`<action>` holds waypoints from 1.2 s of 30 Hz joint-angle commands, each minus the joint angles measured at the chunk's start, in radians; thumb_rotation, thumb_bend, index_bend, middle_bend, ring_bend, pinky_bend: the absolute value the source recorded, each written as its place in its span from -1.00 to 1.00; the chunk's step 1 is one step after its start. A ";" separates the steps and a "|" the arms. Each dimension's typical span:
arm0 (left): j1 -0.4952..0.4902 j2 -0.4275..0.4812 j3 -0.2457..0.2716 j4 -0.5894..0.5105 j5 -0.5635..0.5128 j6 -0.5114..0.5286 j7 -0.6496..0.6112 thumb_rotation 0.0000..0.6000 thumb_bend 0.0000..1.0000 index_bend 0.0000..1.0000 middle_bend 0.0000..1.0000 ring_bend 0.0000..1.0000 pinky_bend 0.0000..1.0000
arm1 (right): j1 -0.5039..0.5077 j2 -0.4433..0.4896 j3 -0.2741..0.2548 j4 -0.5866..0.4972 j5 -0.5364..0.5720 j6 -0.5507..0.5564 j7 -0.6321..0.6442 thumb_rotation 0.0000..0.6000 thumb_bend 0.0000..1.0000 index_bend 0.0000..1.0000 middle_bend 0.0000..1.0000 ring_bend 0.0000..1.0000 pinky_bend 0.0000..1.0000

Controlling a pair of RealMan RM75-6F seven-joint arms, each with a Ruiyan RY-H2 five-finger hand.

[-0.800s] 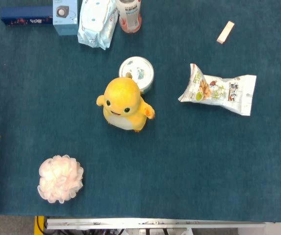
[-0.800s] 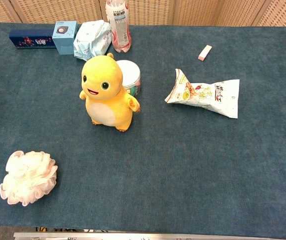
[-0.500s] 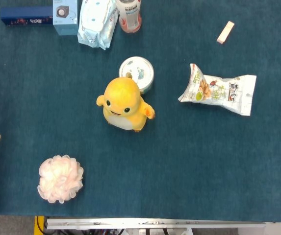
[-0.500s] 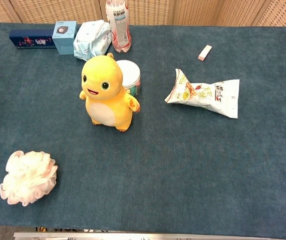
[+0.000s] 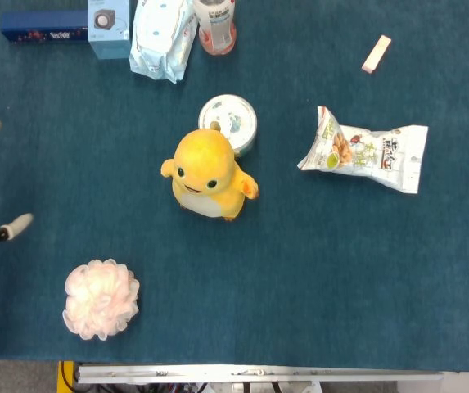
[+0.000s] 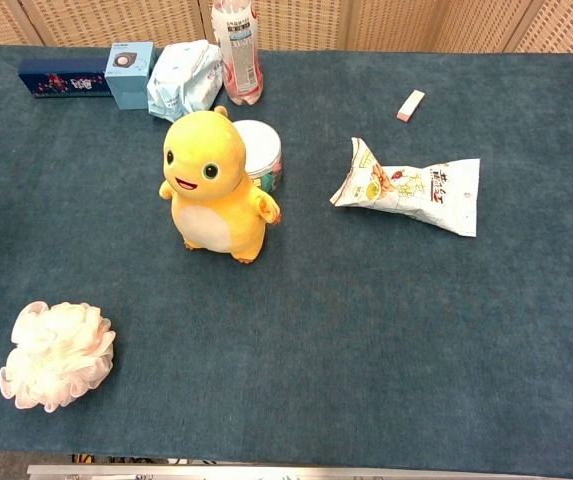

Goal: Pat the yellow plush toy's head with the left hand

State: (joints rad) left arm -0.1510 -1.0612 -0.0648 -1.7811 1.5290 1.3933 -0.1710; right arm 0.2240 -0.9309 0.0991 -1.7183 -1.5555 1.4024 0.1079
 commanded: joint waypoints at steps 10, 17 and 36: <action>-0.185 -0.039 -0.040 0.039 0.065 -0.177 -0.163 0.51 -0.82 -0.86 -0.89 -0.97 -1.00 | 0.007 0.009 0.010 -0.017 0.027 -0.014 -0.031 1.00 -0.77 -0.36 -0.19 -0.40 -0.29; -0.291 -0.094 -0.057 0.072 0.072 -0.273 -0.228 -0.11 -0.85 -0.86 -0.89 -0.97 -1.00 | 0.007 0.006 0.010 -0.016 0.034 -0.020 -0.036 1.00 -0.77 -0.36 -0.19 -0.40 -0.29; -0.460 -0.275 -0.065 0.174 0.096 -0.343 -0.152 -0.30 -0.93 -0.85 -0.89 -0.97 -1.00 | -0.007 0.000 -0.002 0.010 0.052 -0.028 -0.017 1.00 -0.77 -0.36 -0.19 -0.40 -0.29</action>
State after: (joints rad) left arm -0.6014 -1.3265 -0.1323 -1.6127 1.6266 1.0585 -0.3308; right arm 0.2172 -0.9313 0.0970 -1.7087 -1.5037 1.3747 0.0905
